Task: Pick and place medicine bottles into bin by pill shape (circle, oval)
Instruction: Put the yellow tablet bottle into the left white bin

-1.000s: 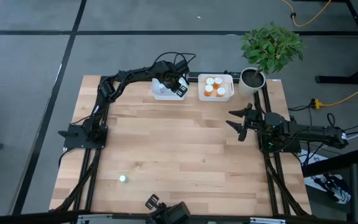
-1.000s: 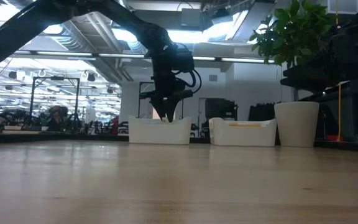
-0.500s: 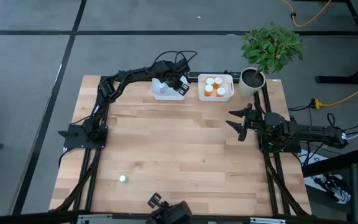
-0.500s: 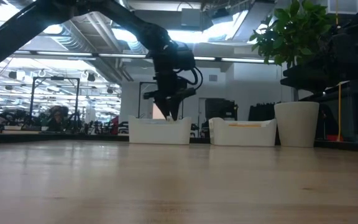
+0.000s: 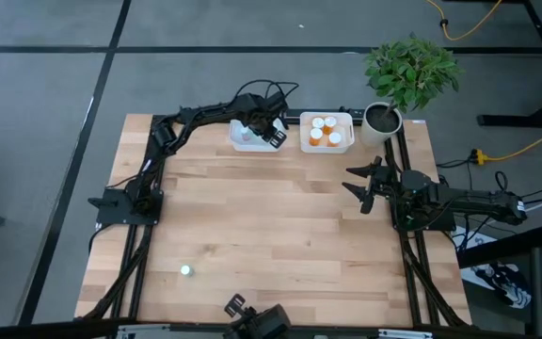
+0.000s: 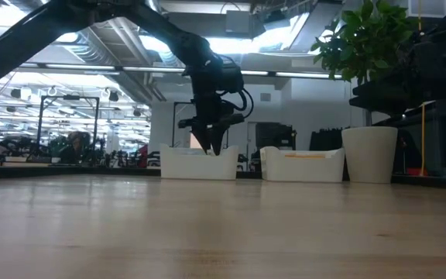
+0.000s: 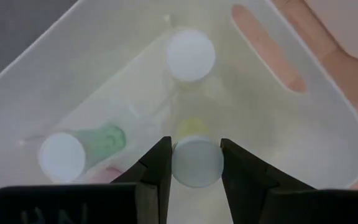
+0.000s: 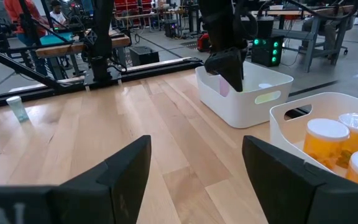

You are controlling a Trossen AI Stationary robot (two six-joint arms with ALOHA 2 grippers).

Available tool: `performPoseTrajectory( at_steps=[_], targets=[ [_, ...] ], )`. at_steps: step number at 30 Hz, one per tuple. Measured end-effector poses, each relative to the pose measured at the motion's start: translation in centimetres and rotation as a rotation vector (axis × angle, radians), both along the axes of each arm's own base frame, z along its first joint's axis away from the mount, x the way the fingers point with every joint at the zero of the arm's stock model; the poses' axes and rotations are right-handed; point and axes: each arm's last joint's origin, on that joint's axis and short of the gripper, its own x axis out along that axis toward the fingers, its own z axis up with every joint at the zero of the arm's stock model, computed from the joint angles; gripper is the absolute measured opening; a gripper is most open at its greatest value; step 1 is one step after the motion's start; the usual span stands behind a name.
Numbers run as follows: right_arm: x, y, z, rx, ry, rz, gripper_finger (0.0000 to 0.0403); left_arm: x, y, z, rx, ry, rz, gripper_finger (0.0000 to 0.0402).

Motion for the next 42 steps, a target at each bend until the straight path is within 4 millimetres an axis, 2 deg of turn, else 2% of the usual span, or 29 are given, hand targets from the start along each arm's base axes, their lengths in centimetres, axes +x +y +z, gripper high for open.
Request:
performPoseTrajectory(
  at_steps=[9, 19, 27, 42],
  targets=[
    [0.0, 0.0, 0.0, 0.0, 0.0, 0.0, 0.0255, 0.04, 0.06, 0.06, 0.003, -0.01, 0.007, 0.0107],
    [0.0, 0.0, 0.0, 0.0, 0.0, 0.0, 0.0255, 0.01, 0.04, 0.04, -0.003, -0.013, 0.028, 0.015],
    [0.0, 0.0, 0.0, 0.001, 0.0, 0.0, 0.0255, 0.03, 0.07, 0.05, 0.001, -0.015, 0.034, 0.0169],
    [0.0, 0.0, 0.0, 0.001, 0.0, 0.0, 0.0255, 0.55, 0.3, 0.4, 0.022, -0.075, 0.034, 0.0172]
  ],
)
